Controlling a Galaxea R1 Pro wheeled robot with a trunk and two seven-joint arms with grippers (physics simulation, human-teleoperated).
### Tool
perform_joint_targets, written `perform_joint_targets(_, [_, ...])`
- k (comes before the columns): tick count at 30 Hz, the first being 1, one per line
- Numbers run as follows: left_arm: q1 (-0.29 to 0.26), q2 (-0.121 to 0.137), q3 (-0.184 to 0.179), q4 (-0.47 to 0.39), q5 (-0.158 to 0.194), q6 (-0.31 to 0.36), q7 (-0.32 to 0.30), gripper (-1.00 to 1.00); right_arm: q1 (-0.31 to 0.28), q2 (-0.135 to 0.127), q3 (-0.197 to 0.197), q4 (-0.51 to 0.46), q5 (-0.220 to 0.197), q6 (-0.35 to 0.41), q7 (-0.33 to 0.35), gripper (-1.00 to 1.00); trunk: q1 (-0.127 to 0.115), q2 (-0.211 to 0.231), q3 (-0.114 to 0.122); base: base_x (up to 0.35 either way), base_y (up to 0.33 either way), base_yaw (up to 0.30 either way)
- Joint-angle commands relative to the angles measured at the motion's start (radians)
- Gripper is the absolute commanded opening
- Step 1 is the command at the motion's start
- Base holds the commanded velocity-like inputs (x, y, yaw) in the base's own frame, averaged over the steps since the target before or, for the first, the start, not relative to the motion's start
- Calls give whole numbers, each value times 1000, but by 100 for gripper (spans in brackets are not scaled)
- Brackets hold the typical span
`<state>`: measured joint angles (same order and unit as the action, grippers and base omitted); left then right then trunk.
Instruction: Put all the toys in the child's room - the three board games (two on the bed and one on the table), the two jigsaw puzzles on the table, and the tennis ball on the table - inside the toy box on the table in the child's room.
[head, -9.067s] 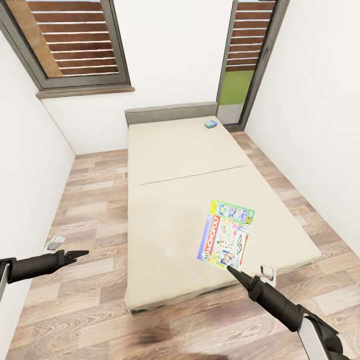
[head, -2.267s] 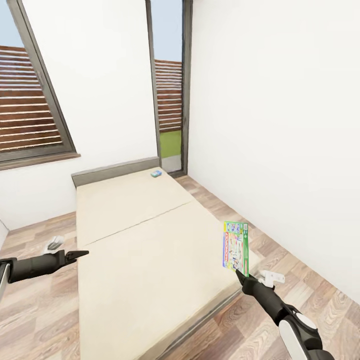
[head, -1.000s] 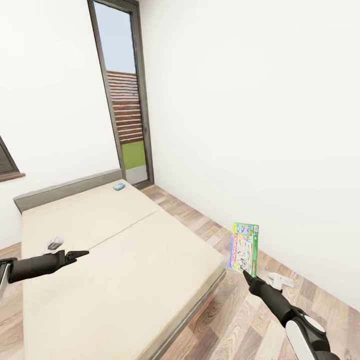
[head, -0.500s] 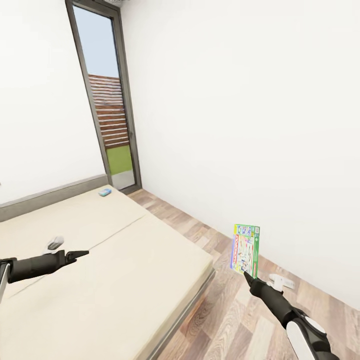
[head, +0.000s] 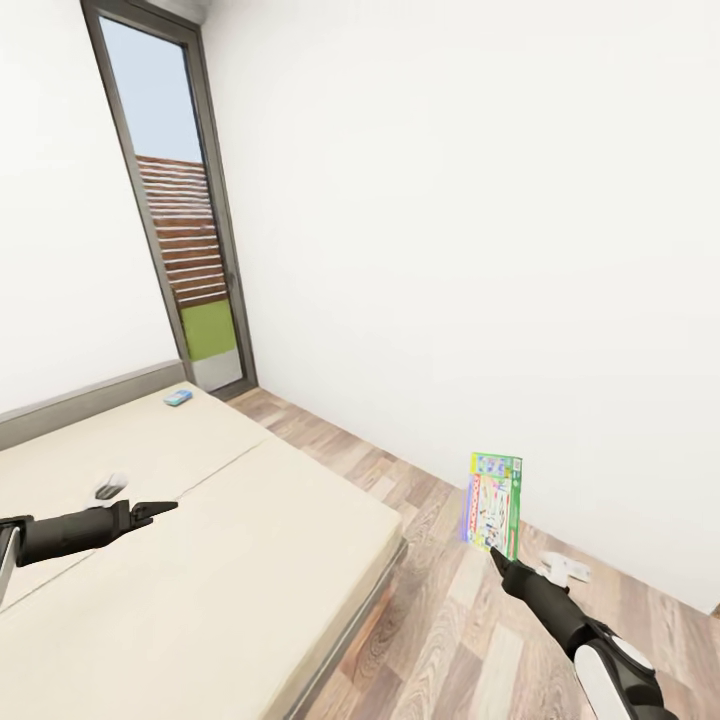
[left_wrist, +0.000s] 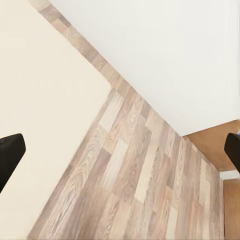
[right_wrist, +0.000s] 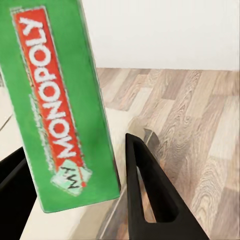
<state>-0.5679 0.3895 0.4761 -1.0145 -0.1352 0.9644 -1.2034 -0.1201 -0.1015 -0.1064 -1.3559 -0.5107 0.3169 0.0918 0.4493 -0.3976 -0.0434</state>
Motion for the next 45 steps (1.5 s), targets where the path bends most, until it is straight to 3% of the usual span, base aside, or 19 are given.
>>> perform_joint_targets(1, [-1,0,3,-1,-11,8,-10,100,-1,0,-7,-1,-8,6,3,-100,1,-2,-1,-2,-128,-193])
perform_joint_targets(6, [-1,-1,3,-1,-11,8,-10,100,-1,4,-52,0,-10,8,5,-100,1,-2,6,-38,-168,-193])
perform_joint_targets(21, [-1,-1,3,-1,-11,8,-10,100,-1,8,-74,8,-9,8,3,-100,1,-2,27,-41,-86,-196])
perform_joint_targets(28, [-1,-1,2,-1,-11,8,-10,100,-1,10,-109,41,-10,8,3,-100,1,-2,36,-71,-1,-197])
perform_joint_targets(45, [-1,-1,1,-1,-11,8,-10,100,-1,12,-146,46,-11,9,3,-100,1,-2,59,-50,0,-197])
